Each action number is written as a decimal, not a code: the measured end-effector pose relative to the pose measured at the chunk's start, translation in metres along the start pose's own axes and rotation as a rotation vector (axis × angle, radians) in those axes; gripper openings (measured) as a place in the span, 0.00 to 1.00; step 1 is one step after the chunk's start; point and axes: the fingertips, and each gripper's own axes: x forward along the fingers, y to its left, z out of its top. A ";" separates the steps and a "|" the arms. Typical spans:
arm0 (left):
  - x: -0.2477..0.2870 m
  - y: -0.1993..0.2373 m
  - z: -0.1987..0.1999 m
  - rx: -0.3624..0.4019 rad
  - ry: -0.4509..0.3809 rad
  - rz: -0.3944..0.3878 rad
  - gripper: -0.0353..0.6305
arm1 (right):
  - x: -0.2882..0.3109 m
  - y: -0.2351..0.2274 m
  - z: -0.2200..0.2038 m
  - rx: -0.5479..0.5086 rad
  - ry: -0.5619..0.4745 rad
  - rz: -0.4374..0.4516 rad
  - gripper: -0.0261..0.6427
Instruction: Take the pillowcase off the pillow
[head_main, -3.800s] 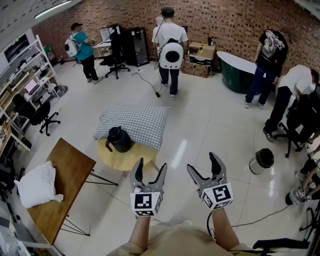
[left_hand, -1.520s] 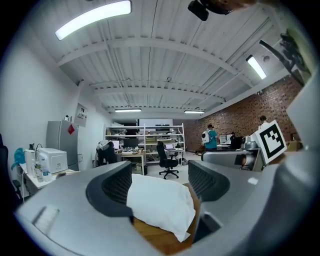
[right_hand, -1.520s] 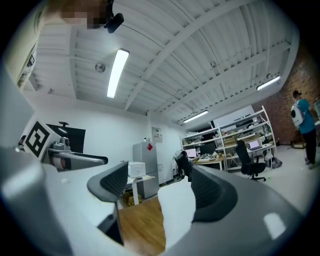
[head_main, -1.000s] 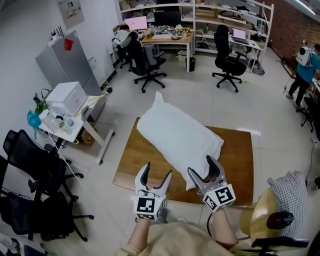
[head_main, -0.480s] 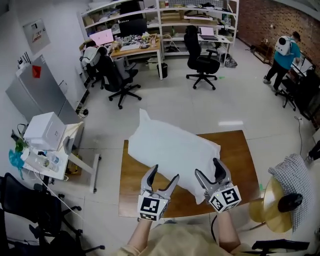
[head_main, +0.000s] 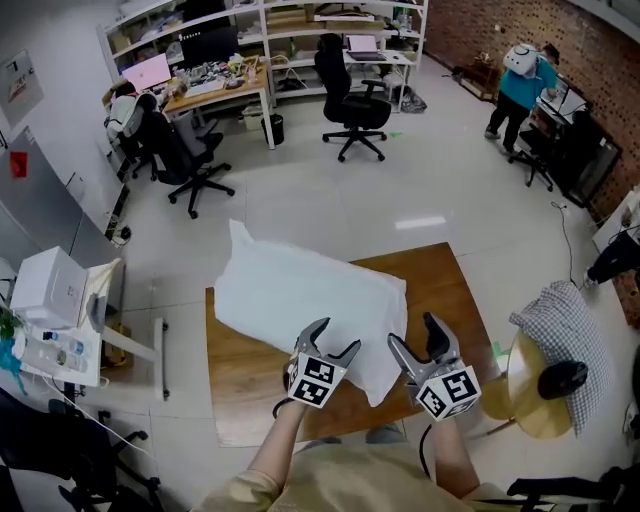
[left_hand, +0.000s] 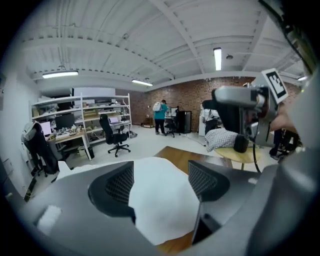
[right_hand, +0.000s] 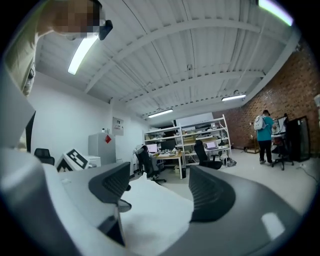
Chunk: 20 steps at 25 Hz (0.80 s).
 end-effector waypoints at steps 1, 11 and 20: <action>0.015 -0.002 -0.009 -0.010 0.034 -0.023 0.56 | 0.001 -0.003 0.002 -0.005 -0.003 0.007 0.58; 0.135 -0.020 -0.100 0.054 0.452 -0.067 0.51 | -0.007 -0.073 0.015 0.013 0.007 -0.013 0.58; 0.160 -0.035 -0.079 0.068 0.456 0.044 0.15 | -0.020 -0.145 0.020 0.065 0.008 -0.012 0.58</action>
